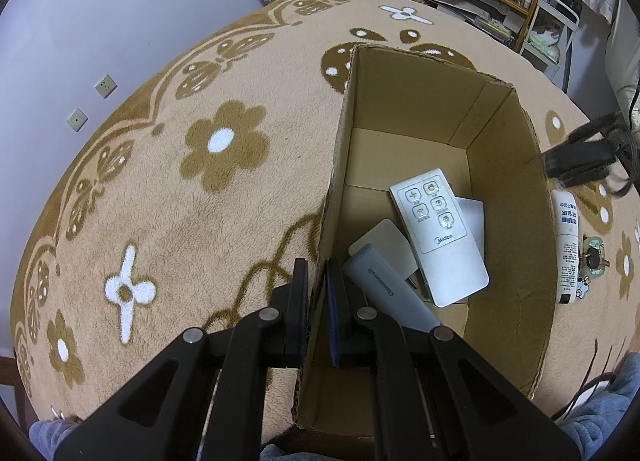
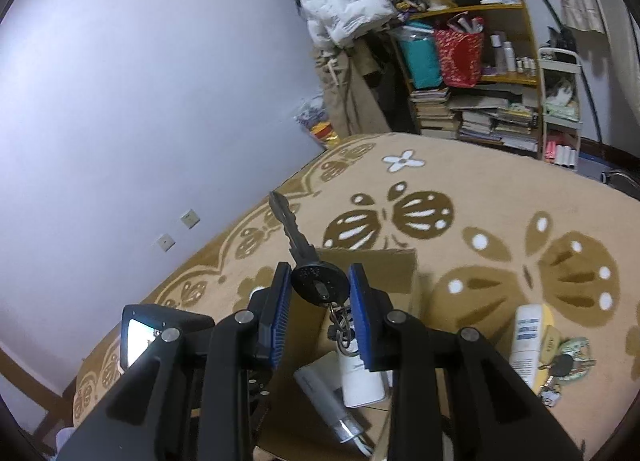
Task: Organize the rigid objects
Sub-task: 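Lift the keys into the cardboard box and release them onto the remote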
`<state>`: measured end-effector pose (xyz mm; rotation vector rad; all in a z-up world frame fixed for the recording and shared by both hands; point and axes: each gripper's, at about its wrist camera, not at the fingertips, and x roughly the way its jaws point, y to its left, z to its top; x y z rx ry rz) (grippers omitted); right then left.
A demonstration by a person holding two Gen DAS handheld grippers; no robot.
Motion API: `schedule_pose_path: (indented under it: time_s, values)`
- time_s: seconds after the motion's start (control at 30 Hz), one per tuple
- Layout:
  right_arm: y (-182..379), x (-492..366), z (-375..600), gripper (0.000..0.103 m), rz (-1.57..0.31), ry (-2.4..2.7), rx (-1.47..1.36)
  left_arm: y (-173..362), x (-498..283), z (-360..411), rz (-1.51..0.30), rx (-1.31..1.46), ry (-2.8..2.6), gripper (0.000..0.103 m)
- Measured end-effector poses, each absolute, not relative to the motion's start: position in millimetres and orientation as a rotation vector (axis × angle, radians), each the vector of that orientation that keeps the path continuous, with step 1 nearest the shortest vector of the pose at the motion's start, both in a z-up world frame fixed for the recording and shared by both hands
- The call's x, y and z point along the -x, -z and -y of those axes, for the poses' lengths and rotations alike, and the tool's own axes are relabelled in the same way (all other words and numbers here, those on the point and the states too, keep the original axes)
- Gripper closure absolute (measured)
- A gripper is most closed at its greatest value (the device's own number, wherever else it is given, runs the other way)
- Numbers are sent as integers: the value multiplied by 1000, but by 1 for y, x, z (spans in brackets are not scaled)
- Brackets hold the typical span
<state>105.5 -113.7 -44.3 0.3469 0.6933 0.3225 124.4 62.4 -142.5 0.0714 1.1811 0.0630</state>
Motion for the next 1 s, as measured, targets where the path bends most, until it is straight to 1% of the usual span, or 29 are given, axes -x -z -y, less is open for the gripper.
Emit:
schedule_pose_path:
  time_s: [0.37, 0.53, 0.73, 1.0]
  values:
    - [107, -122, 98, 72, -894, -332, -324, 142, -125, -60, -1180, -90, -66, 95]
    - [127, -125, 98, 72, -954, -313, -312, 142, -124, -60, -1180, -93, -67, 95]
    - [140, -129, 99, 72, -998, -277, -290, 142, -125, -60, -1180, -93, -66, 95]
    - [130, -126, 90, 72, -982, -271, -231, 143, -125, -61, -1182, -92, -68, 95]
